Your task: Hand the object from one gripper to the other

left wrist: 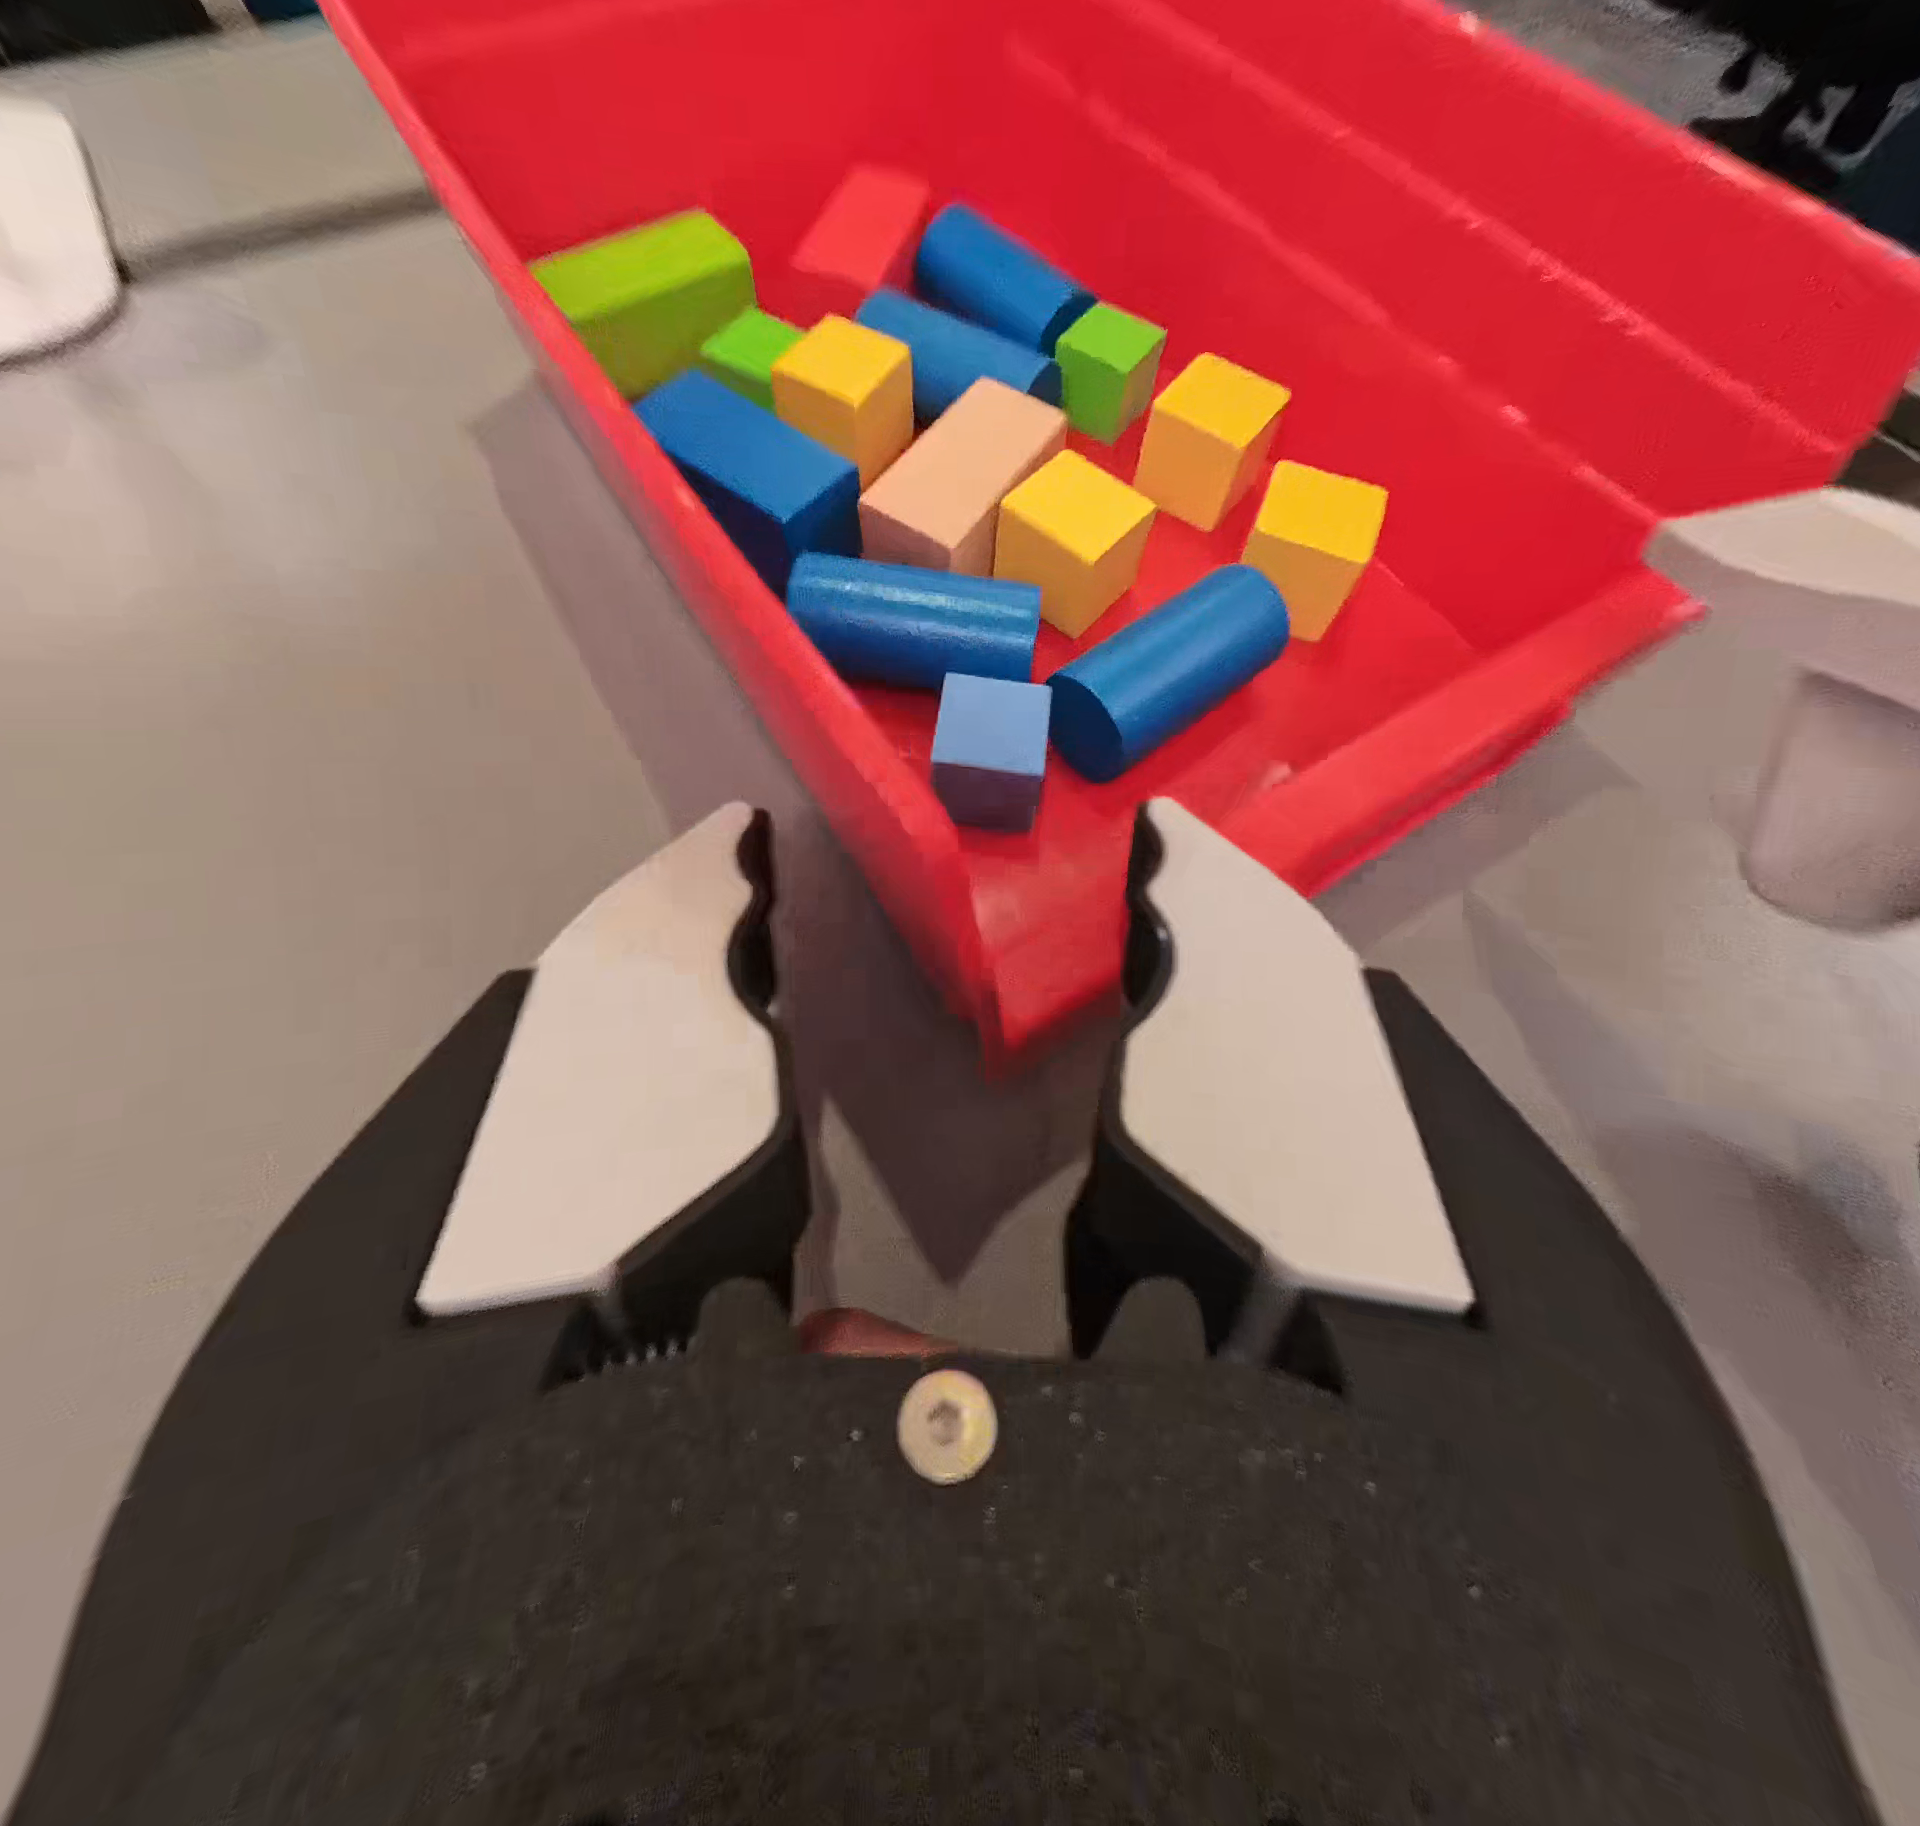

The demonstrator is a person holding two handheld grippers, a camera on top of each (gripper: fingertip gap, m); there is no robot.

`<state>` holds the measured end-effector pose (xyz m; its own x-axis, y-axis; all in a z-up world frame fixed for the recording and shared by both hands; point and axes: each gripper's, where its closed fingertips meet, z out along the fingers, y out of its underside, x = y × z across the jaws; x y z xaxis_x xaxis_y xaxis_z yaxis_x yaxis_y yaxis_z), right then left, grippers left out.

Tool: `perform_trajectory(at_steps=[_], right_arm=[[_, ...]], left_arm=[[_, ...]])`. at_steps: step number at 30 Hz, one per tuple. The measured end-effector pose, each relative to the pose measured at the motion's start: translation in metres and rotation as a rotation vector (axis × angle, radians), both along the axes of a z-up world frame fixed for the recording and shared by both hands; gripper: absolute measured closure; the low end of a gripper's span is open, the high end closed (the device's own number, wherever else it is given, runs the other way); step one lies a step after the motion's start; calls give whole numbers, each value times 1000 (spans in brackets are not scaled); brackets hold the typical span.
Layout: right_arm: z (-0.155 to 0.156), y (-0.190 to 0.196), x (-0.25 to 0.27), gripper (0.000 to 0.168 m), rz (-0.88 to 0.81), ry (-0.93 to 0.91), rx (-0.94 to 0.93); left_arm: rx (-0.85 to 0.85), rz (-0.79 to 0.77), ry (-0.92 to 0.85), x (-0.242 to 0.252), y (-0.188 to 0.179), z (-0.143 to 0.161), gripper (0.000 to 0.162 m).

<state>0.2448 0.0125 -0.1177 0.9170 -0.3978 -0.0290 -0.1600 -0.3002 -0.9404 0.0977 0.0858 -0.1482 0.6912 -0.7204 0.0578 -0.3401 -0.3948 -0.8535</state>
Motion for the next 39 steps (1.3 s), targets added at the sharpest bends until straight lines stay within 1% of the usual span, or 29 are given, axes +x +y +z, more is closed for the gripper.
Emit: perform_trajectory(at_steps=[1, 2, 3, 4, 5, 8, 10, 11, 12, 13, 14, 15, 17, 19, 21, 24, 27, 30, 32, 33, 34, 36, 37, 38, 39], right_arm=[[-2, 1, 3, 92, -6, 16, -4], [-4, 2, 5, 92, -12, 35, -8], [-6, 4, 6, 92, -11, 54, -11], [-8, 6, 6, 93, -6, 76, -13], [-11, 9, 5, 93, 3, 99, -17], [-20, 18, -2, 97, 26, 157, -26], [-22, 23, -4, 105, 10, 159, -36], [-22, 26, -13, 101, 52, 186, -31], [-20, 29, -22, 108, 80, 236, -16], [-17, 30, -34, 133, 114, 283, 0], [-17, 27, -39, 143, 85, 299, -13], [-15, 23, -42, 160, 52, 268, -37], [-13, 20, -60, 163, 57, 204, -95], [-4, 23, -85, 164, 74, 212, -62], [9, 32, -118, 163, 107, 174, -42], [24, 51, -175, 163, 174, 120, -27], [21, 73, -230, 163, 254, 114, -47], [4, 88, -275, 163, 311, 130, -84], [-11, 92, -295, 162, 356, 117, -122], [-12, 93, -303, 160, 390, 118, -108], [-10, 92, -307, 158, 410, 93, -93], [-11, 86, -314, 153, 492, 29, -143], [-7, 80, -318, 142, 549, 17, -172], [6, 74, -317, 128, 591, 3, -176], [25, 68, -320, 128, 673, -27, -160]], left_arm=[[-31, -5, -11, 6, 5, -3, 110], [-61, -7, -36, 9, 8, -3, 107], [-90, 22, -69, 7, 13, -1, 115], [-117, 59, -90, 3, 17, -1, 131], [-120, 84, -96, -2, 20, -1, 139], [-89, 146, -67, -18, 25, 1, 148], [-58, 187, -38, -32, 31, 4, 155], [-45, 199, -29, -39, 33, 5, 158], [-39, 203, -21, -46, 34, 7, 159], [-34, 206, -14, -53, 33, 9, 159], [-25, 214, -2, -61, 33, 11, 159], [-13, 219, 2, -70, 32, 15, 159], [25, 223, 14, -91, 29, 26, 160], [61, 242, 7, -119, 30, 37, 159], [86, 281, 1, -155, 35, 47, 160], [100, 350, -2, -217, 42, 53, 161], [102, 417, 22, -275, 48, 49, 161], [76, 462, 46, -319, 53, 33, 161], [52, 456, 56, -338, 55, 18, 160], [53, 433, 62, -343, 54, 11, 161], [82, 395, 66, -346, 53, 8, 160], [124, 347, 87, -352, 47, 8, 159], [109, 345, 82, -355, 44, 8, 159], [103, 342, 76, -358, 43, 9, 160], [100, 338, 75, -361, 42, 8, 160]])
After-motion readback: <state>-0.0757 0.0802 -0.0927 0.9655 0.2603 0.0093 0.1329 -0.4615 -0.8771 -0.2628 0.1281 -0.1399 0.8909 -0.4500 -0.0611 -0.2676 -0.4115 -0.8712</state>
